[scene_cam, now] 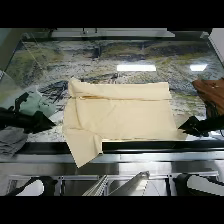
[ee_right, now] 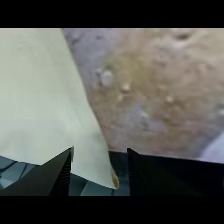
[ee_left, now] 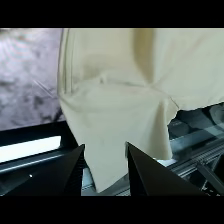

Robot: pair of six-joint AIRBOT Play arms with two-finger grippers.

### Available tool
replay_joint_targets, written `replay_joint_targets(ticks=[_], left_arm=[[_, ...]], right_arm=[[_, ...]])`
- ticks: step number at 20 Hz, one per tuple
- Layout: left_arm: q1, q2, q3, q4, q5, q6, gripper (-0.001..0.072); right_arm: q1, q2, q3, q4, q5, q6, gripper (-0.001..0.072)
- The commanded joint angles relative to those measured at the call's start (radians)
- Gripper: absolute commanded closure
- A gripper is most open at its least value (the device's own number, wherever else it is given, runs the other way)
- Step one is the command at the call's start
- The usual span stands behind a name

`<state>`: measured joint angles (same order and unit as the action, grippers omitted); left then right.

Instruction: Fold the shirts.

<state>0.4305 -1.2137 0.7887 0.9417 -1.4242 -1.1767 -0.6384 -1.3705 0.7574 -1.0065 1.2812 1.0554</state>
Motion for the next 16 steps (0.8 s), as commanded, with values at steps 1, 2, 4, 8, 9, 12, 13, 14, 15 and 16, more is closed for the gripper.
replay_joint_targets(ticks=[1, 2, 4, 8, 9, 12, 13, 14, 15, 16], left_arm=[[0.02, 0.159, -0.163, -0.01, 0.058, 0.005, 0.0423], [0.021, 0.196, -0.19, -0.024, 0.069, 0.005, 0.0423], [0.02, 0.257, -0.233, -0.026, 0.092, -0.002, 0.0423], [0.021, 0.3, -0.311, -0.027, 0.092, -0.037, 0.0422], [0.021, 0.3, -0.335, -0.026, 0.092, -0.048, 0.0422], [0.016, 0.3, -0.409, -0.026, 0.093, -0.06, 0.0422], [0.014, 0.3, -0.432, -0.027, 0.097, -0.074, 0.0421], [0.008, 0.3, -0.451, -0.027, 0.109, -0.074, 0.0421], [-0.003, 0.299, -0.466, -0.028, 0.128, -0.075, 0.0421], [-0.02, 0.286, -0.47, -0.026, 0.158, -0.08, 0.0421]], right_arm=[[-0.016, -0.005, -0.023, 0.003, -0.039, -0.025, 0.0307], [-0.01, -0.019, -0.029, 0.027, -0.041, -0.043, 0.0307], [0.019, -0.056, -0.033, 0.083, -0.048, -0.076, 0.0309], [0.127, -0.134, -0.035, 0.114, -0.081, -0.09, 0.0373], [0.149, -0.143, -0.035, 0.114, -0.086, -0.091, 0.0371], [0.169, -0.143, -0.034, 0.13, -0.105, -0.105, 0.0372], [0.167, -0.143, -0.034, 0.147, -0.107, -0.115, 0.0372], [0.168, -0.143, -0.034, 0.165, -0.106, -0.131, 0.0371], [0.167, -0.143, -0.034, 0.179, -0.107, -0.143, 0.0372], [0.168, -0.143, -0.034, 0.184, -0.107, -0.144, 0.0372]])
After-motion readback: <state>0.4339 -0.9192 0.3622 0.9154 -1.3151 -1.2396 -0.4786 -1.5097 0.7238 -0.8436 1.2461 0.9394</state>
